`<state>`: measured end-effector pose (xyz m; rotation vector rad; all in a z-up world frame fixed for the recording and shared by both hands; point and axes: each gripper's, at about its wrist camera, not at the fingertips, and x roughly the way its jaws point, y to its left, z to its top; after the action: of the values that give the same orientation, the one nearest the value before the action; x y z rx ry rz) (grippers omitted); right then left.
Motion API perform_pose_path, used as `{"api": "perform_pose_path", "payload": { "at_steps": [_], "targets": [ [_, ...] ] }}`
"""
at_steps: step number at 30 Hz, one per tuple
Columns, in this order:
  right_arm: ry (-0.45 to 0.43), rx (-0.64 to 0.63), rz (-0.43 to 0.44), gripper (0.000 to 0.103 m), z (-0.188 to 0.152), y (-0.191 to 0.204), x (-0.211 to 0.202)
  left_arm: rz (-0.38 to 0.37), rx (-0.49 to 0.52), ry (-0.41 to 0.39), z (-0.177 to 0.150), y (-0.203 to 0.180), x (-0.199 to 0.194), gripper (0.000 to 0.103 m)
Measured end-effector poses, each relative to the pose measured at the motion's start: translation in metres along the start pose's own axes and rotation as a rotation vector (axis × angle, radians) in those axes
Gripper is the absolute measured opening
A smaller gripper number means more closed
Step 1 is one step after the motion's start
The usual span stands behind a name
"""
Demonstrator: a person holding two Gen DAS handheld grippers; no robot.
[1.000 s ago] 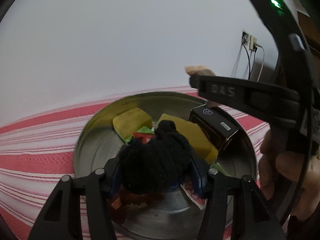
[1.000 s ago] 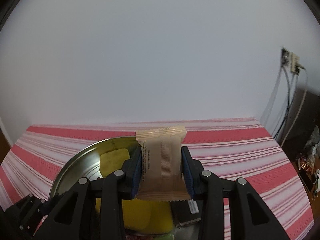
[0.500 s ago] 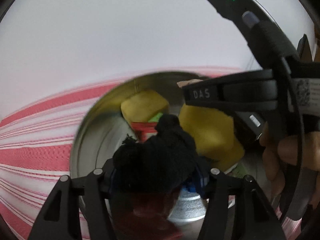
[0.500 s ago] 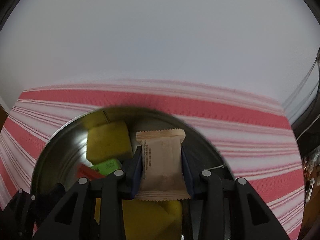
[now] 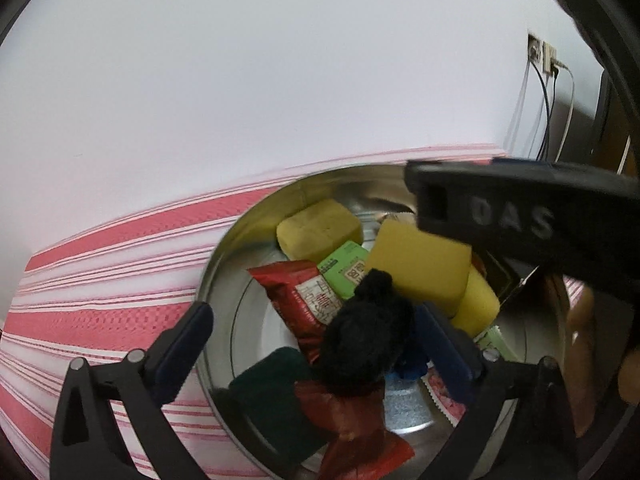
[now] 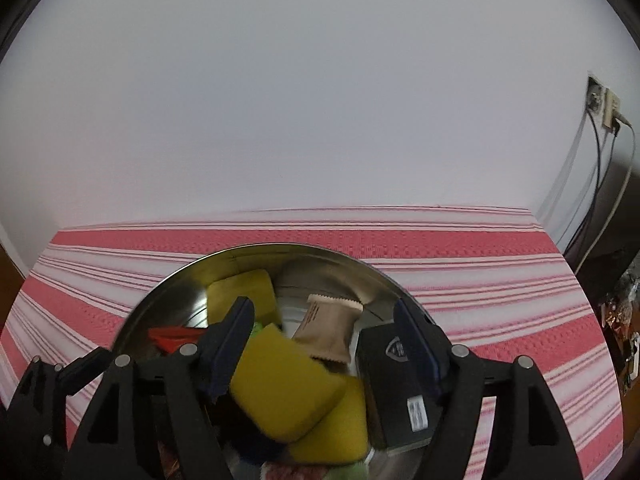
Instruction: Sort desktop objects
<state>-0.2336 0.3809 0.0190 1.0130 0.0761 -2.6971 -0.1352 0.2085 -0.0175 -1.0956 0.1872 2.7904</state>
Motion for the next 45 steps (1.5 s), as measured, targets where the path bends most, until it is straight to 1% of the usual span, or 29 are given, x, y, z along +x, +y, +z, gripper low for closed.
{"api": "perform_pose_path", "payload": {
  "at_steps": [1,3,5,7,11,12,13,17,18,19,24,27,31,33,36,39,42,45],
  "targets": [
    [0.002,0.008,-0.006,0.08,-0.002,0.003,-0.005,-0.002,-0.001,-0.002,-0.001,0.001,-0.003,0.102],
    [0.014,0.043,-0.037,0.086,-0.009,0.003,-0.015,-0.008,-0.005,-0.004,-0.007,0.005,-0.009,0.102],
    [0.016,0.071,-0.062,0.086,-0.014,0.005,-0.024,-0.008,-0.013,-0.004,-0.01,0.01,-0.014,0.102],
    [0.019,0.076,-0.067,0.087,-0.025,0.004,-0.029,-0.012,-0.023,0.0,-0.013,0.016,-0.018,0.102],
    [0.05,0.115,-0.142,0.087,-0.043,0.0,-0.043,-0.017,-0.032,-0.007,-0.022,0.023,-0.031,0.102],
    [0.049,0.123,-0.16,0.087,-0.049,-0.001,-0.047,-0.014,-0.034,-0.009,-0.02,0.012,-0.029,0.102],
    [0.042,0.125,-0.169,0.087,-0.054,-0.002,-0.052,-0.013,-0.036,-0.01,-0.021,0.012,-0.031,0.102],
    [-0.036,0.154,-0.205,0.087,-0.074,0.0,-0.08,-0.007,-0.043,-0.022,-0.026,0.015,-0.038,0.102],
    [-0.054,0.164,-0.217,0.087,-0.079,0.001,-0.088,0.005,-0.043,-0.027,-0.028,0.016,-0.043,0.102],
    [-0.074,0.174,-0.234,0.087,-0.083,0.002,-0.096,0.012,-0.041,-0.032,-0.03,0.015,-0.037,0.102],
    [-0.181,0.198,-0.295,0.087,-0.104,0.006,-0.125,0.053,-0.037,-0.074,-0.04,0.02,-0.053,0.102],
    [-0.223,0.205,-0.329,0.087,-0.114,0.013,-0.134,0.052,-0.05,-0.081,-0.043,0.027,-0.059,0.102],
    [-0.274,0.2,-0.352,0.087,-0.124,0.022,-0.149,0.095,-0.075,-0.093,-0.048,0.032,-0.063,0.102],
    [-0.285,0.202,-0.358,0.087,-0.128,0.025,-0.153,0.109,-0.082,-0.094,-0.049,0.035,-0.064,0.102],
    [-0.287,0.214,-0.347,0.087,-0.133,0.025,-0.154,0.124,-0.085,-0.096,-0.053,0.036,-0.065,0.102],
    [-0.274,0.218,-0.345,0.087,-0.137,0.025,-0.152,0.121,-0.094,-0.082,-0.058,0.039,-0.063,0.102],
    [-0.216,0.207,-0.334,0.087,-0.137,0.027,-0.144,0.117,-0.107,-0.069,-0.061,0.039,-0.061,0.102],
    [-0.166,0.211,-0.308,0.087,-0.137,0.027,-0.137,0.1,-0.099,-0.069,-0.064,0.037,-0.063,0.102]
  ]
}}
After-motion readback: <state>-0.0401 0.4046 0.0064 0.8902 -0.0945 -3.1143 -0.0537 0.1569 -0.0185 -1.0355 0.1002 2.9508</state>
